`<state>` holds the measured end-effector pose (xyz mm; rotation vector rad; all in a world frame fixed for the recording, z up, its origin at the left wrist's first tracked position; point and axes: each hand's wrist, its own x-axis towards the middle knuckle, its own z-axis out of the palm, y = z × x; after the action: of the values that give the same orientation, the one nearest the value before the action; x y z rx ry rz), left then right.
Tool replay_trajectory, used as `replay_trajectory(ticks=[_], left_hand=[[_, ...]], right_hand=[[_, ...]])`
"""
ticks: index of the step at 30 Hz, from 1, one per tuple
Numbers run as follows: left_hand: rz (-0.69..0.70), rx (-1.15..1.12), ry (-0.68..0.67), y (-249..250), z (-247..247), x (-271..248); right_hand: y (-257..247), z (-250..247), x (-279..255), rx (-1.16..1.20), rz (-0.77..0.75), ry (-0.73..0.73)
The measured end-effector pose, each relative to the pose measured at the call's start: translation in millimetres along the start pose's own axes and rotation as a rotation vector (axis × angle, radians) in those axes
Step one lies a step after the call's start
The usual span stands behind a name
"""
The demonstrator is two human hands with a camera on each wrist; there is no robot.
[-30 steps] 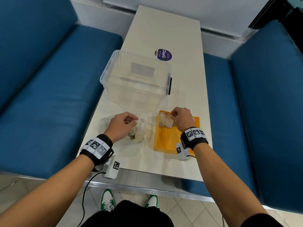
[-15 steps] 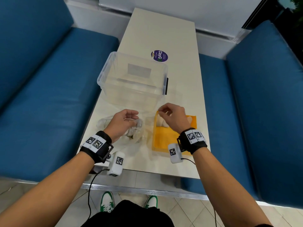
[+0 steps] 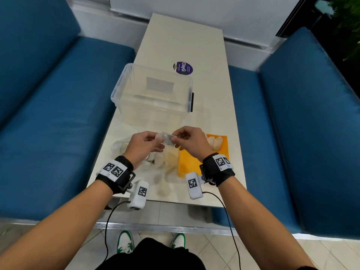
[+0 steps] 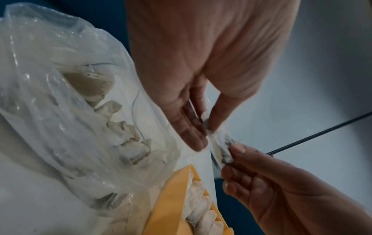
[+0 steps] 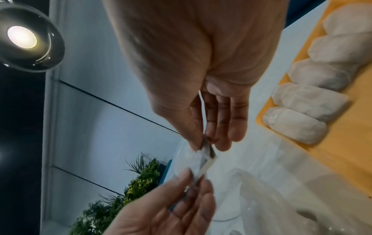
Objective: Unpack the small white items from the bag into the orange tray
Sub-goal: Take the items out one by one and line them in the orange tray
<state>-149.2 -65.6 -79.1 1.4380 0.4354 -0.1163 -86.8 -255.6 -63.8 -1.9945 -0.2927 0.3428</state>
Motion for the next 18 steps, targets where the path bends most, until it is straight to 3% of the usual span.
replay_trajectory(ticks=[4,9,13,18], left_hand=[[0.140,0.120,0.061,2,-3,-1],[0.327,0.356,0.041,5,1,-5],[0.302,0.334,0.029,3,3,-7],[0.218,0.373,-0.027,2,3,-10]], right_hand=[[4,0,-1,-0.183,0.007,-0.058],[-12,6,-4,-0.221,-0.177,-0.012],[-13,8,-2,-0.141,-0.199,0.103],[-15,7,-4,-0.161,-0.211,0.037]])
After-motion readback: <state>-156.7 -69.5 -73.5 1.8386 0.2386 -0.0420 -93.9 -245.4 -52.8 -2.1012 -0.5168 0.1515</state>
